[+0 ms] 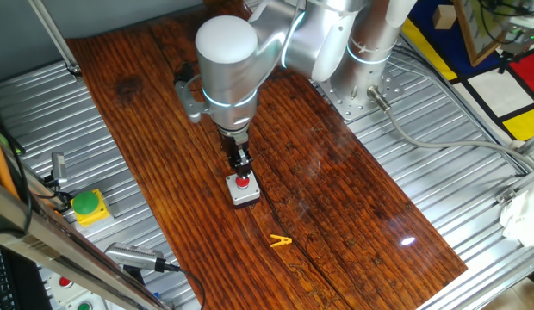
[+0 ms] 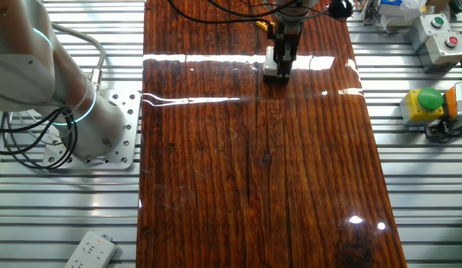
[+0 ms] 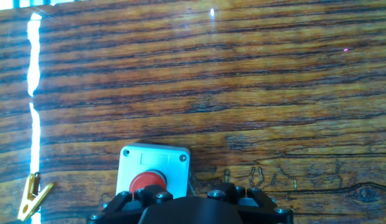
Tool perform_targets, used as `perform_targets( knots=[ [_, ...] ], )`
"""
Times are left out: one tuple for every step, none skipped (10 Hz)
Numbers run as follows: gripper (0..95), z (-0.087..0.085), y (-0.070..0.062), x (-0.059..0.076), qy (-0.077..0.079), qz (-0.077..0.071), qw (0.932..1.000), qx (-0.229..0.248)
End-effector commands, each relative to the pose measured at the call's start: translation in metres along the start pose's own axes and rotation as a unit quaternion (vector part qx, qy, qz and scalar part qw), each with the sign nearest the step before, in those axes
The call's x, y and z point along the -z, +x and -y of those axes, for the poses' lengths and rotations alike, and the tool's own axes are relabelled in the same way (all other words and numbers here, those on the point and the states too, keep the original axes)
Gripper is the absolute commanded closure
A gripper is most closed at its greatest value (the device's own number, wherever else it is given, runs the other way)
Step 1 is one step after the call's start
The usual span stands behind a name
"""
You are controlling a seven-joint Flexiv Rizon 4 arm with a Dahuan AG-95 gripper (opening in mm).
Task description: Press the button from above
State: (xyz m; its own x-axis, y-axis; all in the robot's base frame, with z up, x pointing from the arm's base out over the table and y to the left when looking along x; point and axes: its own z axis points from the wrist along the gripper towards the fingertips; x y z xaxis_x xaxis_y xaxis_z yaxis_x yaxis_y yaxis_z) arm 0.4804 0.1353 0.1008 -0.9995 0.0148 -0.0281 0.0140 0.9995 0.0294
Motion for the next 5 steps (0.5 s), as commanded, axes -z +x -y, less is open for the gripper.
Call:
perform_targets(
  knots=[
    [19.0, -0.0011, 0.0002, 0.0001, 0.000, -0.001, 1.0000, 0.000],
    [19.0, -0.0018, 0.0003, 0.0002, 0.000, 0.000, 1.0000, 0.000],
    [19.0, -0.0029, 0.0004, -0.0001, -0.001, 0.001, 1.0000, -0.002],
    [19.0, -0.0052, 0.0004, -0.0013, -0.001, 0.002, 1.0000, -0.006],
    [19.0, -0.0053, 0.0003, -0.0013, -0.001, 0.001, 1.0000, -0.007]
  ],
)
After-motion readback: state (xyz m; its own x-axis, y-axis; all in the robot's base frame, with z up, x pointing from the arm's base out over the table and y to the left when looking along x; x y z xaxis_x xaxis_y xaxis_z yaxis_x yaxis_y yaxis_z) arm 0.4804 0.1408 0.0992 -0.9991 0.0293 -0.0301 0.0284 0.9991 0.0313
